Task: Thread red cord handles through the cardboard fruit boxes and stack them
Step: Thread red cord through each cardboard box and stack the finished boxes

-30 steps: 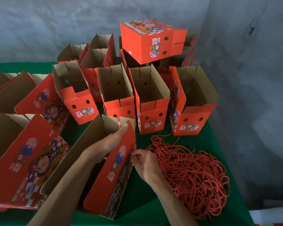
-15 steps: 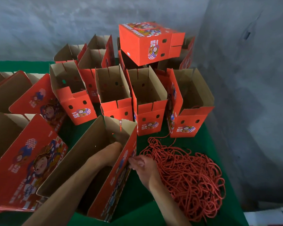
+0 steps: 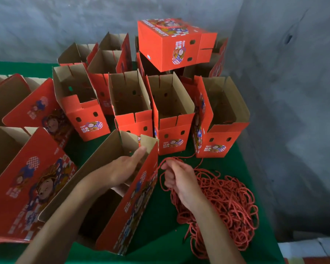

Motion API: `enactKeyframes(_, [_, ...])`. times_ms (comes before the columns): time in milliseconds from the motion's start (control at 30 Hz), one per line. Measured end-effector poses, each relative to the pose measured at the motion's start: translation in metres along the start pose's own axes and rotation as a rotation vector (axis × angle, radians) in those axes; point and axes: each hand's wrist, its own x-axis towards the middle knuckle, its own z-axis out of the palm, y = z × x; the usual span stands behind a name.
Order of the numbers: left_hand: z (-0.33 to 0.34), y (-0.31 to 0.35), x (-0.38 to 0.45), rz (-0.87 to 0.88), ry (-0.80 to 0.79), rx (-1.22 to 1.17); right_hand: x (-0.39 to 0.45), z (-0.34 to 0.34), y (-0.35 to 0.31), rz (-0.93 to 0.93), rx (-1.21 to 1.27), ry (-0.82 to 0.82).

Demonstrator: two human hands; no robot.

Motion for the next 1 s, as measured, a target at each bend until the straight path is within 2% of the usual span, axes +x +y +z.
enactKeyframes(100, [0.001,-0.008,-0.013,0.037,-0.137,0.098,0.000,-0.001,-0.015,-0.109,0.159,0.023])
enactKeyframes(167, [0.002,-0.015,-0.015,0.007,-0.173,0.203,0.002,-0.009,-0.008,-0.134,0.087,0.090])
enactKeyframes(233, [0.005,-0.019,-0.012,0.000,-0.118,0.296,0.006,-0.021,0.012,-0.042,-0.100,0.184])
enactKeyframes(300, [0.006,-0.018,-0.007,0.015,-0.005,0.417,0.008,-0.031,0.041,0.093,-0.229,0.207])
enactKeyframes(367, [0.009,-0.015,0.003,0.002,0.137,0.475,0.008,-0.040,0.073,0.145,-0.312,0.206])
enactKeyframes(467, [0.010,-0.014,0.015,-0.020,0.309,0.434,0.001,-0.044,0.115,0.099,-0.597,0.272])
enactKeyframes(533, [0.005,-0.021,0.021,-0.021,0.264,0.299,-0.001,-0.042,0.135,0.015,-0.778,0.276])
enactKeyframes(633, [-0.004,-0.039,0.023,-0.062,0.044,0.017,0.000,-0.029,0.151,0.008,-0.975,0.001])
enactKeyframes(700, [-0.008,-0.052,0.022,-0.087,-0.003,-0.059,0.006,-0.021,0.162,0.072,-1.205,-0.164])
enactKeyframes(767, [-0.008,-0.063,0.020,-0.096,-0.015,-0.126,0.012,-0.017,0.168,0.065,-1.378,-0.235])
enactKeyframes(867, [-0.010,-0.073,0.017,-0.089,-0.073,-0.182,0.012,-0.014,0.172,0.010,-1.463,-0.243])
enactKeyframes(933, [-0.012,-0.076,0.016,-0.090,-0.057,-0.213,0.009,-0.014,0.174,-0.024,-1.496,-0.221])
enactKeyframes(1000, [-0.015,-0.079,0.015,-0.092,-0.043,-0.230,0.006,-0.012,0.170,-0.028,-1.414,-0.171])
